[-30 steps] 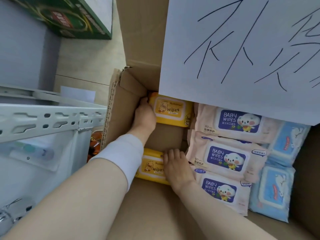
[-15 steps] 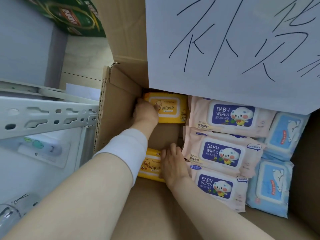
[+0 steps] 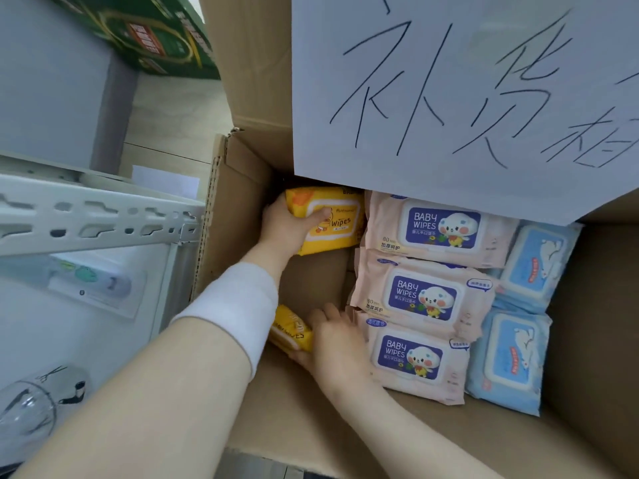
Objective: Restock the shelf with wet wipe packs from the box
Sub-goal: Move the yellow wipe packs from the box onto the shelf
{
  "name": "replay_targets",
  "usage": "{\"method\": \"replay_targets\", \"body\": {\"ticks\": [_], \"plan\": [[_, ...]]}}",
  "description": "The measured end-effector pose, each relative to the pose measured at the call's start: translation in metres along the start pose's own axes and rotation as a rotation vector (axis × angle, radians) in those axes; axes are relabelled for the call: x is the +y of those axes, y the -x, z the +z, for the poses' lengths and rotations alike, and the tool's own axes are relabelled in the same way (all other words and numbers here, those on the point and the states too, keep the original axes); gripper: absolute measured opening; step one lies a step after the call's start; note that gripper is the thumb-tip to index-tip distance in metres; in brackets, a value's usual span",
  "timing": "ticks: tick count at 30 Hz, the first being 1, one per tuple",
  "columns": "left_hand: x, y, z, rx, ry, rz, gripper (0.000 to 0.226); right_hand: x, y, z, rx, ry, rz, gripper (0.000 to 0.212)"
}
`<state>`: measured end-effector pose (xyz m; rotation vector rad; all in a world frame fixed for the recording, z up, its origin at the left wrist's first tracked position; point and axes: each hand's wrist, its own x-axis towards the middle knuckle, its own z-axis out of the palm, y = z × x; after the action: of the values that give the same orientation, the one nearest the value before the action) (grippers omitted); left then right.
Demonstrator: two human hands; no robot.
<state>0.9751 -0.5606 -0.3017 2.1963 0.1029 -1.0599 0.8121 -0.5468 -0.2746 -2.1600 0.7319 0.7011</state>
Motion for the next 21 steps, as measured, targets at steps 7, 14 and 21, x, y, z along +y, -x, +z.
{"method": "replay_targets", "body": {"ticks": [7, 14, 21], "plan": [[0.013, 0.08, -0.032, 0.189, 0.188, -0.005, 0.047, 0.016, 0.071, -0.054, 0.112, -0.684, 0.244, 0.034], [0.056, 0.236, -0.101, 0.335, 0.367, 0.1, 0.055, 0.025, 0.173, -0.148, 0.155, -1.049, 0.316, 0.018], [0.061, 0.449, -0.189, 0.587, 0.49, 0.33, 0.012, -0.017, 0.29, -0.203, -0.099, -1.324, 0.024, 0.043]]}}
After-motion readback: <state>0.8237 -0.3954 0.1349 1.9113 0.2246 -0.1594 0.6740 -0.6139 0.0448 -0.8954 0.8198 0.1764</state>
